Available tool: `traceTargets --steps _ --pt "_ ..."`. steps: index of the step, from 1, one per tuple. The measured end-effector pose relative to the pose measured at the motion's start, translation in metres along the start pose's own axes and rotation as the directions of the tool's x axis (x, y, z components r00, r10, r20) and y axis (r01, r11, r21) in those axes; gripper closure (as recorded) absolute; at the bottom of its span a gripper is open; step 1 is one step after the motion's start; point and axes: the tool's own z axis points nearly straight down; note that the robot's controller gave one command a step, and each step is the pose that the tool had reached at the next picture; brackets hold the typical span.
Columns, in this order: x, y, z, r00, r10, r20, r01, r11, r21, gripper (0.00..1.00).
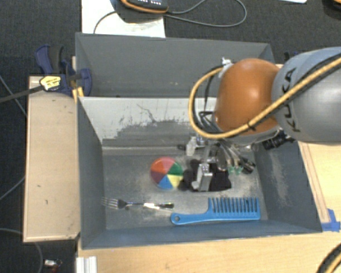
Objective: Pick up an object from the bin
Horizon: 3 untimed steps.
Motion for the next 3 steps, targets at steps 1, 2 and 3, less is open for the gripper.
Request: traceTargets --steps 1,2,3 --pt "-0.002 0.000 -0.004 1.000 0.002 0.007 -0.002 1.000 -0.001 0.00" --pt "0.015 -0.013 0.038 0.997 0.074 0.010 -0.074 0.997 -0.002 0.00" --pt "0.015 -0.006 0.052 0.971 0.237 0.009 -0.237 0.971 -0.004 0.00"
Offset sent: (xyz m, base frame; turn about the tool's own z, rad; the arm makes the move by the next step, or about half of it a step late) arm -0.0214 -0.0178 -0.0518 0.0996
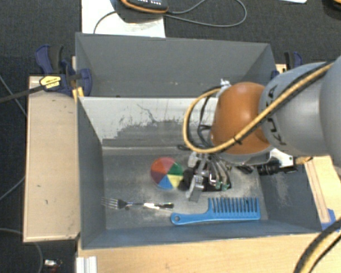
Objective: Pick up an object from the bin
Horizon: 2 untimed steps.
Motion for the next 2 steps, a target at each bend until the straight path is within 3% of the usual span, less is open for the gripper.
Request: traceTargets --steps 1,2 --pt "0.007 -0.020 0.037 0.995 0.104 0.000 -0.104 0.995 0.000 0.00" --pt "0.012 -0.013 -0.012 0.997 0.082 -0.004 -0.082 0.997 0.002 0.00"
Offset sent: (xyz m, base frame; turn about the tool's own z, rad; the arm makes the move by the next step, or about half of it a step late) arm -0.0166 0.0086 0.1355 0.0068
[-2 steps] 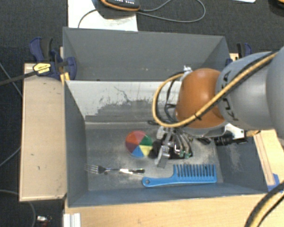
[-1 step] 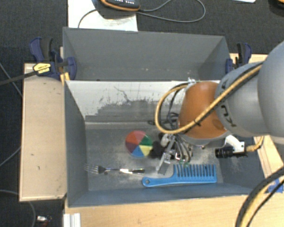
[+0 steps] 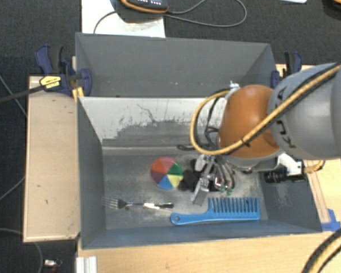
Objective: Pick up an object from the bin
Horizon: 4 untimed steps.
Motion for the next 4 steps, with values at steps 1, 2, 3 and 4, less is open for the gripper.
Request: traceTargets --steps 1,2,3,4 --pt "0.001 -0.005 0.008 0.947 -0.322 0.003 0.322 0.947 -0.001 0.00" --pt "-0.001 -0.005 0.018 0.957 -0.290 0.005 0.290 0.957 -0.002 0.00" --pt "-0.006 -0.007 0.029 0.996 -0.087 0.002 0.087 0.996 -0.001 0.00" --pt "-0.012 -0.020 0.053 0.878 -0.479 0.006 0.479 0.878 0.000 0.00"
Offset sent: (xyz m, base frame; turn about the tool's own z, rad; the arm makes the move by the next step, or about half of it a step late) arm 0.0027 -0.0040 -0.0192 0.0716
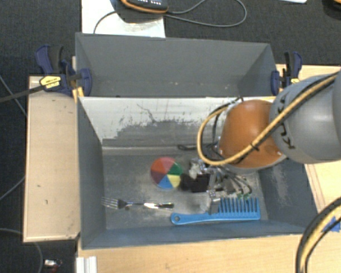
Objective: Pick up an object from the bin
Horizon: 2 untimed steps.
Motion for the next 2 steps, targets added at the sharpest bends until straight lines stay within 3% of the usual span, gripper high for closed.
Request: traceTargets --steps 1,2 --pt "0.0052 0.0002 0.0058 0.998 0.058 -0.001 -0.058 0.998 0.000 0.00" --pt "0.0043 -0.0008 0.0083 0.964 0.265 0.000 -0.265 0.964 0.000 0.00"
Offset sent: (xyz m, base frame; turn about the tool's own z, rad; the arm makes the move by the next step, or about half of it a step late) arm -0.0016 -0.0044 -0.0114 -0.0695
